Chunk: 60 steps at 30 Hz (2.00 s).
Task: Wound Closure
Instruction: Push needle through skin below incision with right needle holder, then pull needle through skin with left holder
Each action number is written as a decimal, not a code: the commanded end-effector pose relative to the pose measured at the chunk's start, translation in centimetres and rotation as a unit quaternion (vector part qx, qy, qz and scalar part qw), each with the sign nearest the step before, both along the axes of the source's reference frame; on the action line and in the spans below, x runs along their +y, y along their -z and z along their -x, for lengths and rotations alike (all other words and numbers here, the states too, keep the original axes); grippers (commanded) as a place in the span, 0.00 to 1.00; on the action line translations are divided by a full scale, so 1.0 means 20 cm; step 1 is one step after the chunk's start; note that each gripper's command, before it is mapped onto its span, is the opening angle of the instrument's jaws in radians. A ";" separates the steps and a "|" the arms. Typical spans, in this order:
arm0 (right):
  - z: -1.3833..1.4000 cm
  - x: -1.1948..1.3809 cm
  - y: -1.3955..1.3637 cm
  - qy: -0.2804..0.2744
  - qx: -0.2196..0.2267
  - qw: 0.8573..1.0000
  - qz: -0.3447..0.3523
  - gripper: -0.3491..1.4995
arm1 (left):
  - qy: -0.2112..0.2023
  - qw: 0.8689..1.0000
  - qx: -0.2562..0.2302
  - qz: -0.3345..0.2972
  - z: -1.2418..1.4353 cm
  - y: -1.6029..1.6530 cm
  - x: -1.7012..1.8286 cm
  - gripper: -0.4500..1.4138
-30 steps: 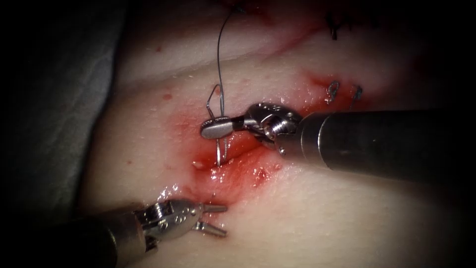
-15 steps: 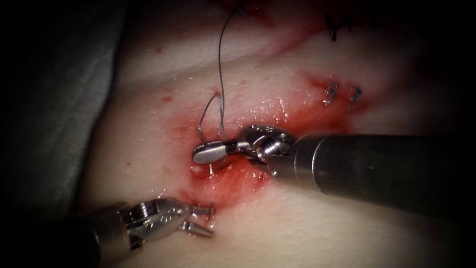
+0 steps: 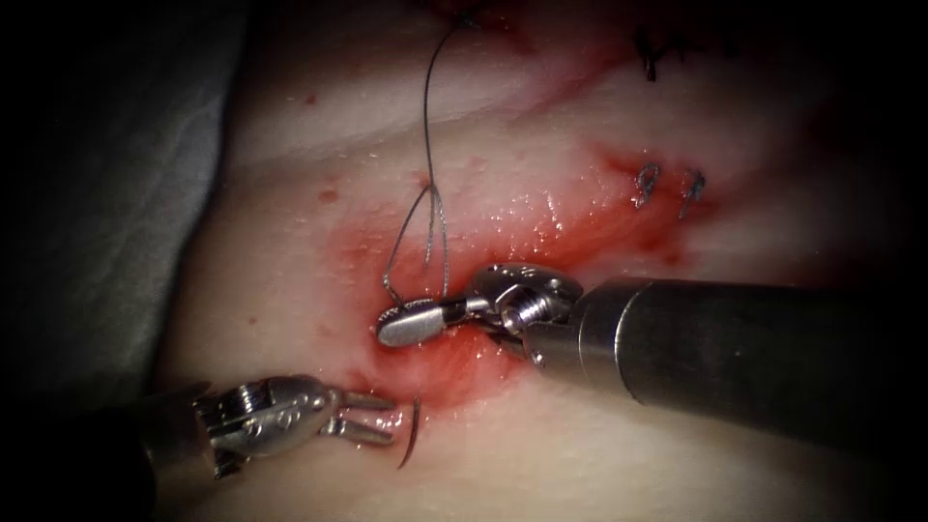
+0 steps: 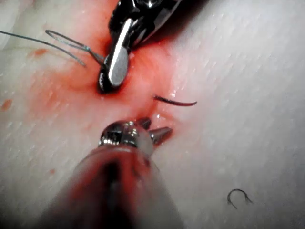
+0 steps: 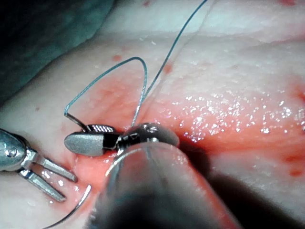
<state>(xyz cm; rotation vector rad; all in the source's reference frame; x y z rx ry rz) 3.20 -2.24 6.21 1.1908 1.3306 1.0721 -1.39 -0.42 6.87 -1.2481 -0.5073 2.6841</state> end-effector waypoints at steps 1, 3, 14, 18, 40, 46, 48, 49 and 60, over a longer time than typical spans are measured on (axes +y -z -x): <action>0.000 0.003 -0.003 -0.009 -0.003 1.000 0.017 0.70 | -0.003 1.000 -0.009 0.014 0.003 -0.002 -0.001 0.50; 0.008 0.011 -0.004 -0.027 -0.013 0.998 0.056 0.84 | -0.004 0.998 -0.036 0.055 0.003 0.000 -0.002 0.55; 0.046 0.028 -0.007 -0.057 -0.036 0.992 0.103 0.90 | -0.009 0.987 -0.091 0.131 0.009 -0.002 -0.006 0.55; 0.058 0.028 -0.007 -0.057 -0.037 0.992 0.103 0.89 | 0.001 0.983 -0.108 0.146 0.011 -0.001 -0.003 0.56; 0.067 0.020 -0.005 -0.063 -0.039 0.975 0.211 0.49 | -0.007 0.982 -0.151 0.111 0.022 -0.008 0.009 0.05; 0.067 0.021 0.003 -0.050 -0.033 0.948 0.312 0.28 | 0.014 0.984 -0.177 0.029 0.020 -0.005 0.010 0.00; 0.066 0.022 0.007 -0.032 -0.048 0.936 0.346 0.35 | 0.032 0.980 -0.195 -0.026 0.022 -0.001 0.006 0.00; 0.066 0.021 0.008 -0.030 -0.050 0.935 0.351 0.34 | 0.035 0.978 -0.199 -0.044 0.022 0.001 0.004 0.00; 0.044 0.002 0.020 0.015 -0.083 0.905 0.418 0.62 | 0.102 0.935 -0.229 -0.251 0.025 0.035 0.000 0.00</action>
